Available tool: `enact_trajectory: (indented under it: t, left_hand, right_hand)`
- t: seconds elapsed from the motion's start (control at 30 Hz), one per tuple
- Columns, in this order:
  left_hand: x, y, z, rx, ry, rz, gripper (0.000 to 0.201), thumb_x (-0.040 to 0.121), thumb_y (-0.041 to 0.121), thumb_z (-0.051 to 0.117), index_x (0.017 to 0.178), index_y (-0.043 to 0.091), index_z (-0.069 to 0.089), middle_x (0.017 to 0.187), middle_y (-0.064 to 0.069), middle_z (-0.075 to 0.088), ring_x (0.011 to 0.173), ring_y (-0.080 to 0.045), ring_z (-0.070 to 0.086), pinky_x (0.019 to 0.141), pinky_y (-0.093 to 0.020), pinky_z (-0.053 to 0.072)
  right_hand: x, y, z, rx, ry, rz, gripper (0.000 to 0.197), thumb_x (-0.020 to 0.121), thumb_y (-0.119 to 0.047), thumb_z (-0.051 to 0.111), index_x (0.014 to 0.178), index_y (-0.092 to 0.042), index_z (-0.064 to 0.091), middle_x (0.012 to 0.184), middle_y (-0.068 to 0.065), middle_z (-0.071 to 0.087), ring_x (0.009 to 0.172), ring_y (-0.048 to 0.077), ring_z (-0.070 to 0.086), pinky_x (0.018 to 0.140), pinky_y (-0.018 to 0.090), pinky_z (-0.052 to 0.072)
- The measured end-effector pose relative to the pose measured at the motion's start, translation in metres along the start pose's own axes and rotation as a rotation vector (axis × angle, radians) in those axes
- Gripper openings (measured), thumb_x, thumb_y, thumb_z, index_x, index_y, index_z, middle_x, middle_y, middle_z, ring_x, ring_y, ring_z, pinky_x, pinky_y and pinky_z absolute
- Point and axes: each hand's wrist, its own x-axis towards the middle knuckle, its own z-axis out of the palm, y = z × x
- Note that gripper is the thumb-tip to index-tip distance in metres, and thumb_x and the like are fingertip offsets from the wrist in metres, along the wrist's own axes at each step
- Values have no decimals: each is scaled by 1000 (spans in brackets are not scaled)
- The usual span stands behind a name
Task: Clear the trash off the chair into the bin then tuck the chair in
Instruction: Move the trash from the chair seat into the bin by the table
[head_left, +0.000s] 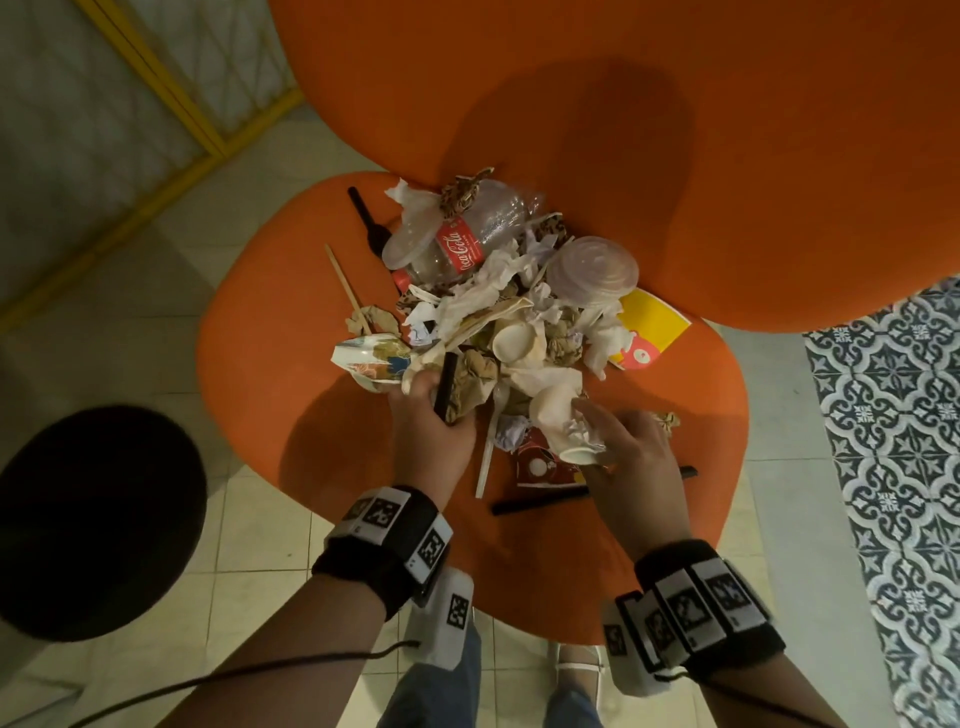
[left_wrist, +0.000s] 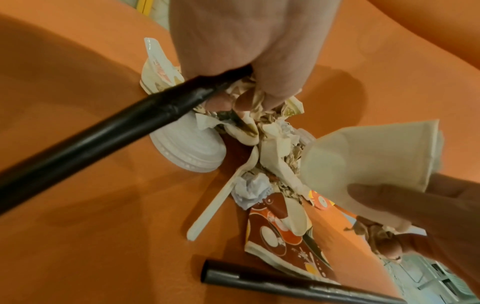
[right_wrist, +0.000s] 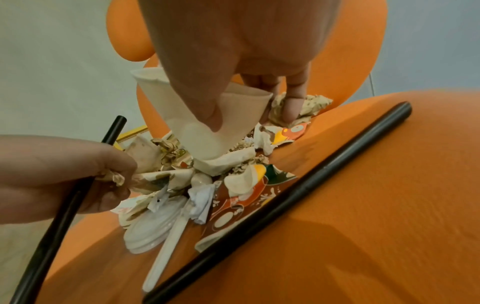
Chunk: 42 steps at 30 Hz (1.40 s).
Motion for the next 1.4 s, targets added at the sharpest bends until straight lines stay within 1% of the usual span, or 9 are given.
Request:
enact_trajectory:
  t: [0.2,0.4,0.63,0.73,0.87,1.03,1.2,1.3,1.4]
  left_hand:
    - [-22,6,-14,-104,56,-56,47,80,1,61,125,12,53,117,-9,42,95,-14,46,80,-14,36]
    - [-48,3,-29,-280,155,-25,49,68,24,51,117,21,55,109,-12,57,94,-26,59,86,-41,52]
    - [-115,-45,-77,-451,396,-143,32,77,13,62,103,32,60,107,-5,60,98,-17,61,91,-37,50]
    - [-158,-98,-109,-483,508,-274,35,80,4,59,93,36,54,103,-5,54,85,-16,58,77,-27,45]
    - [-222,-190,-165,-541,678,-424,37,79,1,56,89,37,55,98,-9,58,80,-20,58,74,-35,50]
    - [-300,-291,-237,-700,859,-628,42,82,-10,51,85,32,51,78,3,59,68,-17,54,56,-21,44]
    - [-369,-453,-315,-814,937,-838,17,83,-1,58,97,10,58,77,-3,62,68,-18,54,55,-24,42]
    - [-392,-544,-355,-877,915,-923,19,84,5,63,102,5,59,78,-6,63,61,-15,52,55,-32,48]
    - [-398,-623,-387,-945,875,-1003,21,82,1,63,101,6,56,77,-8,60,55,-18,52,38,-20,46]
  right_hand:
    - [0,-15,-11,99,62,-67,63,70,4,70,127,-19,58,99,10,56,89,27,53,73,34,45]
    - [3,-39,-26,233,9,-128,64,74,3,66,130,-26,55,112,7,54,99,18,46,78,28,40]
    - [-24,-103,-5,357,-212,-318,55,74,-21,52,128,-33,54,112,-4,46,101,24,55,76,35,51]
    - [-56,-142,36,325,-348,-431,50,78,-23,57,126,-33,55,112,1,51,98,26,58,77,36,50]
    - [-120,-211,98,300,-510,-625,40,83,-28,61,122,-30,59,111,6,61,96,18,57,88,6,34]
    - [-227,-300,189,466,-890,-560,41,86,-18,65,124,-30,59,114,-3,59,107,13,59,92,30,50]
    - [-369,-410,305,432,-1182,-415,26,87,-21,64,112,-26,62,116,-3,63,106,8,59,87,15,47]
    - [-434,-459,373,370,-1249,-288,21,85,-30,65,104,-19,63,110,0,67,101,13,62,90,30,50]
    - [-478,-494,434,330,-1258,-216,23,85,-29,66,105,-18,64,105,1,69,98,16,64,92,40,52]
